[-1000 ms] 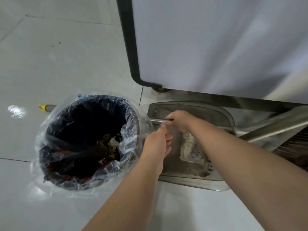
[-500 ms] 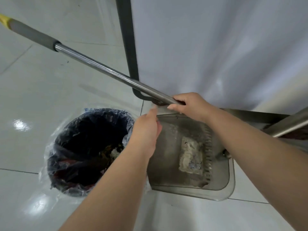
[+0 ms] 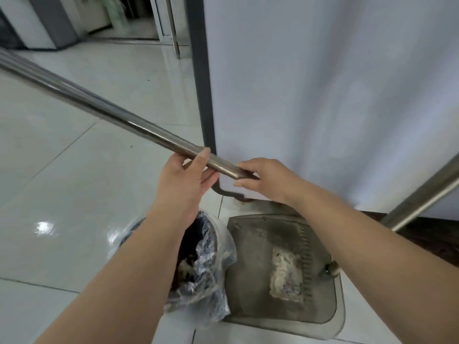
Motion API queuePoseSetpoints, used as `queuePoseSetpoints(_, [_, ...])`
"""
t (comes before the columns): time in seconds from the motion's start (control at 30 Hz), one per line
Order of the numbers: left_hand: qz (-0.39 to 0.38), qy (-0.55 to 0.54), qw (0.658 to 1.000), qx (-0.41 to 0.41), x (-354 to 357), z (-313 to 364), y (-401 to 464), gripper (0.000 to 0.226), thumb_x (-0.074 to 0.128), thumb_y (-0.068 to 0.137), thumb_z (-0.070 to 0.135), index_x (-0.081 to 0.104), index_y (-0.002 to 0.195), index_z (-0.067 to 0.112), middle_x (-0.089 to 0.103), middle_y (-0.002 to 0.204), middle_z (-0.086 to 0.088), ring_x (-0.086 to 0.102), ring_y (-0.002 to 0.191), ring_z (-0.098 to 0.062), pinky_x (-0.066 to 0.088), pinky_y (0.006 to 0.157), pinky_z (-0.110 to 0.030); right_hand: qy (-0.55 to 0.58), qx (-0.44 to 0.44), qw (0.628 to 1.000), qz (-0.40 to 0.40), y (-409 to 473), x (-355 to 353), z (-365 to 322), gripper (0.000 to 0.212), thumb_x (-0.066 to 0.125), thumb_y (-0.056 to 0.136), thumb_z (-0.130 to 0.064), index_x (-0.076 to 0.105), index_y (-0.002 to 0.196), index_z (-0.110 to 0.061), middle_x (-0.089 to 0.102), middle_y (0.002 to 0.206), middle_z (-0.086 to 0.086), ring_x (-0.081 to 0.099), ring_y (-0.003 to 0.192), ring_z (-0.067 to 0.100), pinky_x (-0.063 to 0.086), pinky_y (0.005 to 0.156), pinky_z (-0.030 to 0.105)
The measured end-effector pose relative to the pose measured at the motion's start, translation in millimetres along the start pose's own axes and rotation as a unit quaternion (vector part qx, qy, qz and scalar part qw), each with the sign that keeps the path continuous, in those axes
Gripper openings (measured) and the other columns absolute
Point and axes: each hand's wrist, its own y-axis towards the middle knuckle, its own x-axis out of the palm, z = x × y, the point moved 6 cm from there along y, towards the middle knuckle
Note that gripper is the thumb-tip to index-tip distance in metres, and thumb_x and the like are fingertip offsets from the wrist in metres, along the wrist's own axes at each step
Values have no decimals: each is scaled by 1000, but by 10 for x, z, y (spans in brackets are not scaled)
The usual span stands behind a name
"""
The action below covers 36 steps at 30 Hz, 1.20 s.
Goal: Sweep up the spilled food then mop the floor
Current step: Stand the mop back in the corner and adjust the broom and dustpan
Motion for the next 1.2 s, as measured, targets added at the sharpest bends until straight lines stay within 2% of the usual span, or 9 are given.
queuePoseSetpoints(0.27, [-43,125,989,61,558,891,144,3,58,91,14,56,89,15,64,89,-6,69,84,-21,57,73,-26,3,43,996,79,-44,-683,-295,24,58,91,-29,64,114,-26,67,104,-3,59,100,15,42,86,24])
queuePoseSetpoints(0.37, [-51,144,985,77,724,1009,171,7,64,88,16,57,85,18,66,90,-9,69,83,-22,57,70,-25,35,83,984,153,-282,-962,-326,33,57,89,-39,60,121,-28,64,109,-13,57,101,1,39,88,13])
queuePoseSetpoints(0.5, [-50,153,984,76,882,1025,209,16,73,80,22,60,88,15,68,80,-4,71,79,-21,58,69,-25,190,102,894,393,-1041,-1347,-277,3,59,78,-47,61,79,-49,67,79,-26,60,81,-15,42,71,-3])
queuePoseSetpoints(0.63, [-65,301,945,107,1264,977,141,22,75,76,33,60,83,17,68,81,-2,68,80,-21,56,79,-37,263,161,863,400,-1243,-1498,-238,10,59,87,-34,61,97,-35,67,96,-13,61,95,2,44,82,10])
queuePoseSetpoints(0.77, [-97,354,913,176,1682,1092,21,25,75,75,37,57,71,20,63,68,1,62,68,-16,52,67,-23,137,93,862,480,-1452,-1916,-566,13,59,87,-35,57,98,-40,57,85,-30,52,85,-23,38,69,-5])
queuePoseSetpoints(0.87, [-88,352,906,216,1905,1323,-34,34,76,72,40,49,63,22,54,59,6,50,54,-6,39,50,-16,-137,2,742,656,-1958,-2149,-975,22,61,82,-27,66,99,-16,58,89,-12,51,86,-3,33,84,-5])
queuePoseSetpoints(0.93, [-92,343,903,240,2048,1476,-75,40,79,69,39,45,60,22,50,55,8,46,50,-5,38,50,-17,-173,1,692,701,-2142,-2150,-957,39,64,81,-24,58,111,-1,53,97,4,43,89,2,32,89,-1])
queuePoseSetpoints(1.07, [-104,355,886,279,2190,1620,-149,45,80,68,41,41,59,20,46,54,6,42,48,-8,35,45,-15,86,133,812,561,-1895,-2140,-457,47,62,88,-26,45,130,-14,51,101,-24,56,96,3,33,75,-8])
queuePoseSetpoints(1.2, [-107,376,880,269,2132,1516,-196,43,78,71,39,42,60,19,43,55,6,39,49,-7,34,45,-15,145,133,822,534,-1837,-2177,-229,23,57,90,-25,52,110,-15,62,83,-13,65,80,-8,40,63,-5])
